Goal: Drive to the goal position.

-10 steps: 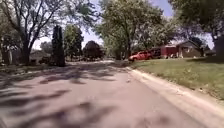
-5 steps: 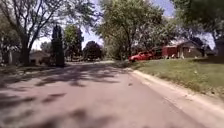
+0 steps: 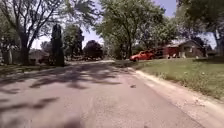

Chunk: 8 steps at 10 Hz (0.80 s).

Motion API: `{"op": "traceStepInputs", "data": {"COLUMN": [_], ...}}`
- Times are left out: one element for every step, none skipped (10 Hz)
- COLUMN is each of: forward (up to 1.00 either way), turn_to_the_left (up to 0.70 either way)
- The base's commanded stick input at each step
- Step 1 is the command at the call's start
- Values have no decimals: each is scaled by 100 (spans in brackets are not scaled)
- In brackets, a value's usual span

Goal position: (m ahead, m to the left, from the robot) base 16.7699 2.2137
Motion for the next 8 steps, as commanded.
{"op": "traceStepInputs", "data": {"forward": [50, 50, 50, 50, 50, 50, 50, 50], "turn_to_the_left": [0, 0, 0, 0, 0, 0, 0, 0]}}
